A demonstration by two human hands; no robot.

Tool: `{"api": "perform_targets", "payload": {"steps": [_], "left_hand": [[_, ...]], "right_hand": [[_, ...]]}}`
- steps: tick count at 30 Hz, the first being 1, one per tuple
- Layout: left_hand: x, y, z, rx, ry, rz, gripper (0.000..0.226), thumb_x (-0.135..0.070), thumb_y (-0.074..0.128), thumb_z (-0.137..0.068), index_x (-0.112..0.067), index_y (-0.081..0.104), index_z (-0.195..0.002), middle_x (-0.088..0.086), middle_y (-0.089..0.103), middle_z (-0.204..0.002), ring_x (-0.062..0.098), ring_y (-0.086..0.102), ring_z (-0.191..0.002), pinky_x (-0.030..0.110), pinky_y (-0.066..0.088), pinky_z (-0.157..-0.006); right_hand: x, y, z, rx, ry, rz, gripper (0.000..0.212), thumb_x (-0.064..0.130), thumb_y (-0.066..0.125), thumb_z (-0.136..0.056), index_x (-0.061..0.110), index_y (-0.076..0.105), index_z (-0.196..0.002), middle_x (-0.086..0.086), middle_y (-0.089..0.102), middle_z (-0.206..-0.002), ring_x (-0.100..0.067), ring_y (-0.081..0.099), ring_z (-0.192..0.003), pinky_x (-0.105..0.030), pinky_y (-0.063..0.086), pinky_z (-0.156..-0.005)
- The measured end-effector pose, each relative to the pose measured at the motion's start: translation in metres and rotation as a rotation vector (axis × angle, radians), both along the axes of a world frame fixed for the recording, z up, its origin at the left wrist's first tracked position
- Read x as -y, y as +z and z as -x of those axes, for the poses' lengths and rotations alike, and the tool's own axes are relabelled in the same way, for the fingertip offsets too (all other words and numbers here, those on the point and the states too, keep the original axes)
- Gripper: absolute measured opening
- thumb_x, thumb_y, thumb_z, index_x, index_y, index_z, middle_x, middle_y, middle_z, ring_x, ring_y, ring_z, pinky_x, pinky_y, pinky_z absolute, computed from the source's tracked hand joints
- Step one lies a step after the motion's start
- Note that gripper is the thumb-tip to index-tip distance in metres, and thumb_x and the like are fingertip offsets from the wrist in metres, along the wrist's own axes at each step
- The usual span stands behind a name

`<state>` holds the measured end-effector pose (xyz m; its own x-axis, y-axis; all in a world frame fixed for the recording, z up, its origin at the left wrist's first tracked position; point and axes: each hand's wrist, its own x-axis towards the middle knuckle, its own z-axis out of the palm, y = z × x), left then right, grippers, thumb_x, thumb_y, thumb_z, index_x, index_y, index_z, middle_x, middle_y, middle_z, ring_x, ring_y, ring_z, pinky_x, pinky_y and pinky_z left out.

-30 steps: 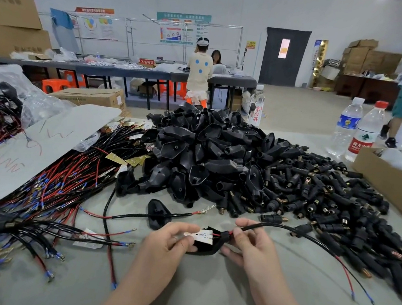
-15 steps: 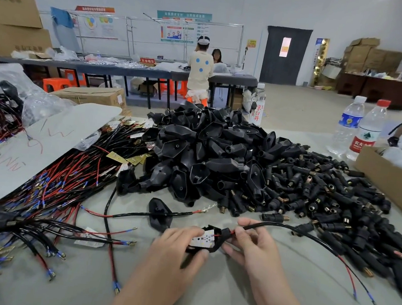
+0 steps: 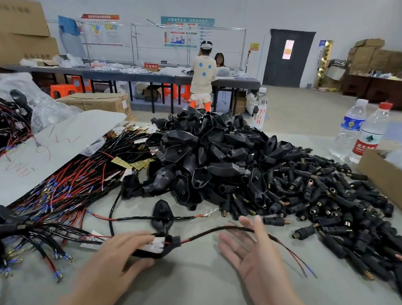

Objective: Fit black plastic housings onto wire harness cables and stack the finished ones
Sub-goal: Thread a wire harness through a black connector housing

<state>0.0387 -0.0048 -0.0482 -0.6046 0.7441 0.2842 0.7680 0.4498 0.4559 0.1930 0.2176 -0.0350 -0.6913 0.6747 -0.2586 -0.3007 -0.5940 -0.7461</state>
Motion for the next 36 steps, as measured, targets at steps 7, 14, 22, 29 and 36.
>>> {"api": "perform_targets", "payload": {"steps": [7, 14, 22, 29, 36], "left_hand": [[0.010, 0.009, -0.006, -0.262, 0.097, -0.019, 0.070, -0.072, 0.022, -0.094, -0.027, 0.068, -0.121, -0.009, 0.059, -0.133, 0.017, 0.058, -0.117, 0.038, 0.044, -0.101], [-0.095, 0.016, -0.060, -0.274, -0.093, -0.038, 0.045, -0.040, 0.045, -0.103, -0.019, 0.053, -0.142, -0.005, 0.057, -0.140, 0.013, 0.052, -0.130, 0.031, 0.035, -0.113], [-0.109, -0.005, -0.053, -0.451, -0.029, -0.143, 0.028, -0.027, 0.044, -0.095, -0.023, 0.073, -0.098, -0.011, 0.069, -0.083, 0.017, 0.067, -0.075, 0.031, 0.035, -0.074], [-0.116, -0.001, -0.065, -0.282, -0.144, -0.223, 0.040, -0.035, 0.042, -0.099, -0.017, 0.064, -0.127, -0.008, 0.067, -0.119, 0.012, 0.063, -0.110, 0.031, 0.045, -0.094], [-0.116, 0.001, -0.070, -0.038, -0.125, -0.302, 0.018, -0.037, 0.052, -0.101, -0.039, 0.065, -0.113, -0.030, 0.065, -0.085, -0.007, 0.060, -0.078, 0.013, 0.042, -0.066]], "right_hand": [[-0.005, 0.001, -0.004, 0.020, -0.113, -0.013, 0.037, 0.034, 0.041, -0.107, 0.008, 0.067, -0.107, -0.019, 0.073, -0.101, -0.028, 0.075, -0.086, -0.036, 0.060, -0.068], [-0.004, -0.001, -0.003, 0.043, -0.111, -0.151, 0.043, 0.036, 0.040, -0.107, 0.004, 0.069, -0.104, -0.017, 0.077, -0.095, -0.027, 0.076, -0.084, -0.027, 0.060, -0.060], [-0.028, -0.001, -0.012, 0.064, -0.171, -0.221, 0.050, 0.039, 0.036, -0.107, 0.004, 0.071, -0.098, -0.014, 0.077, -0.092, -0.021, 0.075, -0.074, -0.028, 0.058, -0.055], [-0.015, -0.004, -0.004, 0.118, -0.014, -0.366, 0.053, 0.053, 0.037, -0.100, 0.023, 0.081, -0.093, -0.003, 0.078, -0.100, -0.017, 0.074, -0.090, -0.024, 0.058, -0.067], [0.002, -0.002, -0.003, 0.211, 0.129, -0.541, 0.046, 0.075, 0.044, -0.081, 0.044, 0.074, -0.096, 0.008, 0.075, -0.084, -0.007, 0.068, -0.074, -0.024, 0.051, -0.064]]}}
